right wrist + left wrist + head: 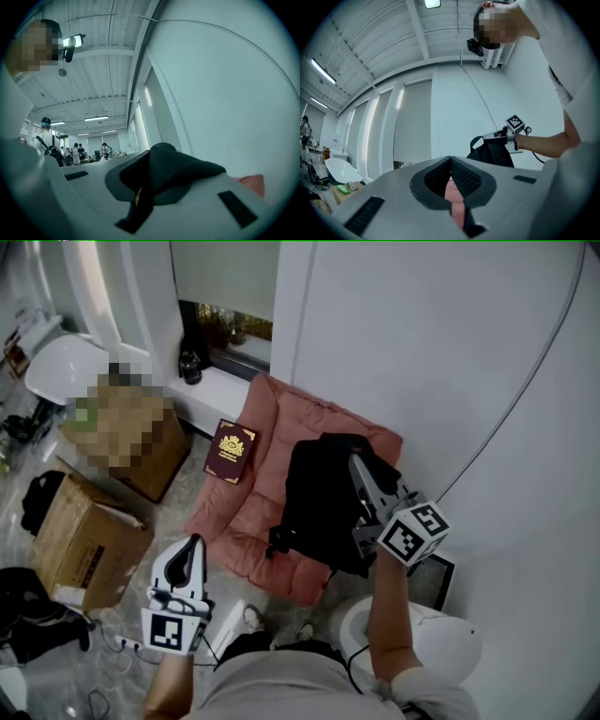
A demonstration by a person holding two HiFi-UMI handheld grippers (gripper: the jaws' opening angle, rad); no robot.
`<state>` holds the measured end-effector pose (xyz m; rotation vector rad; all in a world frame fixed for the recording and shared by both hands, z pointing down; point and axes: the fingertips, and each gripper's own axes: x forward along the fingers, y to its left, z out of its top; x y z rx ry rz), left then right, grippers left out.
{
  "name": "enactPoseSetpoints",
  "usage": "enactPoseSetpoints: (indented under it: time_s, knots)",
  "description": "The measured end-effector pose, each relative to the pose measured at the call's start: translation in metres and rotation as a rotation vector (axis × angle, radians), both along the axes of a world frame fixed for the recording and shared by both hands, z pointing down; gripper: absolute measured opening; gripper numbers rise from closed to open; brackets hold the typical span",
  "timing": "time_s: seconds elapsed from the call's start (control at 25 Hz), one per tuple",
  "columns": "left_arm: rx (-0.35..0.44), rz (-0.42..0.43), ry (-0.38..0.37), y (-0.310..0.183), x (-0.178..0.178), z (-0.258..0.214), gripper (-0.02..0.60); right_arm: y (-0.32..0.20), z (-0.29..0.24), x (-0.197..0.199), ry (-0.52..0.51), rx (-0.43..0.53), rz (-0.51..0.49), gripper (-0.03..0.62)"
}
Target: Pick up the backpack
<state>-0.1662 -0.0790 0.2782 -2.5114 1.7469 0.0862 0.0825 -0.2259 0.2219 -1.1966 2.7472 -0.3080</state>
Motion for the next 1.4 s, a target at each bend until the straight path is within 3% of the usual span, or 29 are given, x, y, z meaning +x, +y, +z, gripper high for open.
enactPoseSetpoints:
  time_s: [0.36,0.76,1.16,1.4]
  knots:
    - [0.041,-0.068,0.004,0.016,-0.020,-0.013,0.017,0.029,-0.013,0.035,-0.012,-0.003,0.040,0.031]
    - [0.050,-0.145,0.013,0.027,-0.057,-0.015,0.017,0.054,-0.018,0.084,-0.002,0.003,0.169,0.031]
    - [0.015,-0.202,-0.045,0.038,-0.078,-0.010,0.017,0.087,-0.029,0.128,0.001,0.022,0.296,0.031]
    - [0.019,-0.242,-0.025,0.041,-0.087,-0.012,0.017,0.101,-0.029,0.150,0.008,0.028,0.356,0.031]
